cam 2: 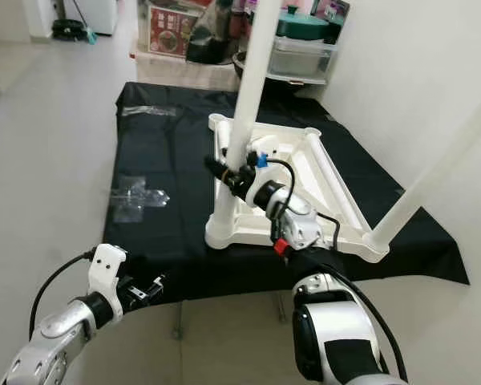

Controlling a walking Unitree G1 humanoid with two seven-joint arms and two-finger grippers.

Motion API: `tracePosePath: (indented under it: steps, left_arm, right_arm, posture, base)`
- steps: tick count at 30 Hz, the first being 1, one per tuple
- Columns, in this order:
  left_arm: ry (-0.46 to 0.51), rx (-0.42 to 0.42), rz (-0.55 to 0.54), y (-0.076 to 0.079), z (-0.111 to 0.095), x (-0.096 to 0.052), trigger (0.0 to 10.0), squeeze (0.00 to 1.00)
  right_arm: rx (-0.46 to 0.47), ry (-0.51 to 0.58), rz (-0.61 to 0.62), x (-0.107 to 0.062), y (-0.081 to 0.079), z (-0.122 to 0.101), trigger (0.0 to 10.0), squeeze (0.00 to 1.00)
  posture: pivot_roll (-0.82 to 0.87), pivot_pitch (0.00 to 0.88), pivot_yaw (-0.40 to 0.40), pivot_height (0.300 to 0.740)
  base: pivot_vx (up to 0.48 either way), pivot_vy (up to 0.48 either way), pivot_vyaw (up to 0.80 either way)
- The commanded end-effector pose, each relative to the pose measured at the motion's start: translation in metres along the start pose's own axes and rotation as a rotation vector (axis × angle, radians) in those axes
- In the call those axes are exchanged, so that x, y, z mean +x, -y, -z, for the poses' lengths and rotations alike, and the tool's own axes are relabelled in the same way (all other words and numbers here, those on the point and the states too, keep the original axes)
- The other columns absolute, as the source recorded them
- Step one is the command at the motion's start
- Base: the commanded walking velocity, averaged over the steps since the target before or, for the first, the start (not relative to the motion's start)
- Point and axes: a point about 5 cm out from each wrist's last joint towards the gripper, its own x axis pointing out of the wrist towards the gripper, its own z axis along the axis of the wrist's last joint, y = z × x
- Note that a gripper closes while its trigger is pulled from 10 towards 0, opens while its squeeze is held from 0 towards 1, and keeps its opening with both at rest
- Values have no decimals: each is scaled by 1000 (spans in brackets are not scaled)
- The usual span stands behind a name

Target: Building children table

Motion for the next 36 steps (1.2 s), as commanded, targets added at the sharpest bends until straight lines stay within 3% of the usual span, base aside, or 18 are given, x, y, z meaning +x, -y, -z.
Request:
tracePosePath:
  steps: [1, 6, 10, 16, 17, 18, 19, 20, 21, 22, 25, 27, 28, 29, 31, 32, 34, 36]
  left_arm:
    - [-12, 8, 1, 1, 2, 0, 10000, 0]
    - [-12, 11, -1, 1, 2, 0, 10000, 0]
    - [-14, 13, -6, -1, 3, 1, 10000, 0]
    - [-17, 14, -4, 1, 3, 3, 10000, 0]
    - [-18, 15, -3, 1, 3, 4, 10000, 0]
    - [-18, 15, -3, 1, 3, 4, 10000, 0]
    - [-18, 16, -2, 2, 3, 4, 10000, 0]
    - [-18, 16, -3, 1, 3, 4, 10000, 0]
    - [-18, 16, -3, 1, 3, 4, 10000, 0]
    - [-18, 17, -3, 1, 3, 4, 10000, 0]
    - [-20, 16, -5, 0, 3, 2, 10000, 0]
    - [-20, 16, -5, 0, 3, 2, 10000, 0]
    - [-20, 15, -2, 1, 4, 2, 10000, 0]
    - [-20, 15, -2, 1, 4, 2, 10000, 0]
    - [-20, 15, 1, 1, 4, 3, 10000, 0]
    - [-20, 15, 1, 1, 4, 3, 10000, 0]
    - [-19, 17, 1, 1, 4, 4, 10000, 0]
    - [-18, 18, 1, 1, 4, 4, 10000, 0]
  right_arm:
    - [-36, -171, 446, -25, 40, 31, 0, 0]
    - [-83, -250, 724, -58, 67, 49, 0, 0]
    - [-37, -312, 955, -88, 87, 65, 0, 0]
    - [49, -328, 1050, -92, 83, 75, 0, 0]
    - [70, -328, 1024, -85, 77, 75, 1961, 0]
    - [70, -328, 1024, -85, 77, 75, 1961, 0]
    - [72, -302, 988, -77, 72, 71, 10000, 0]
    - [55, -268, 969, -71, 68, 65, 10000, 588]
    - [55, -268, 969, -71, 68, 65, 10000, 588]
    - [33, -236, 935, -65, 65, 58, 10000, 1000]
    - [57, -99, 711, -40, 48, 33, 10000, 1000]
    - [57, -99, 711, -40, 48, 33, 10000, 1000]
    - [53, 49, 367, -23, 28, 7, 10000, 0]
    - [53, 49, 367, -23, 28, 7, 10000, 0]
    - [1, 114, 51, -19, 12, -11, 10000, 0]
    - [1, 114, 51, -19, 12, -11, 10000, 0]
    - [-60, 77, -173, -21, 4, -16, 10000, 0]
    - [-102, 51, -230, -20, 2, -16, 10000, 0]
  posture:
    - [68, 0, -163, 740]
    - [67, 0, -163, 740]
    - [58, 0, -160, 740]
    - [52, 0, -157, 740]
    - [53, 0, -157, 740]
    - [53, 0, -157, 740]
    - [54, 0, -158, 740]
    - [56, 0, -159, 740]
    - [56, 0, -159, 740]
    - [56, 0, -159, 740]
    - [56, 0, -159, 740]
    - [56, 0, -159, 740]
    - [53, 0, -157, 740]
    - [53, 0, -157, 740]
    - [52, 0, -158, 740]
    - [52, 0, -158, 740]
    - [53, 0, -161, 740]
    - [55, 0, -163, 740]
  base:
    - [0, 0, 0]
    - [0, 0, 0]
    - [0, 0, 0]
    - [0, 0, 0]
    - [0, 0, 0]
    - [0, 0, 0]
    - [0, 0, 0]
    - [0, 0, 0]
    - [0, 0, 0]
    - [0, 0, 0]
    - [0, 0, 0]
    - [0, 0, 0]
    - [0, 0, 0]
    - [0, 0, 0]
    - [0, 0, 0]
    - [0, 0, 0]
    - [0, 0, 0]
    - [0, 0, 0]
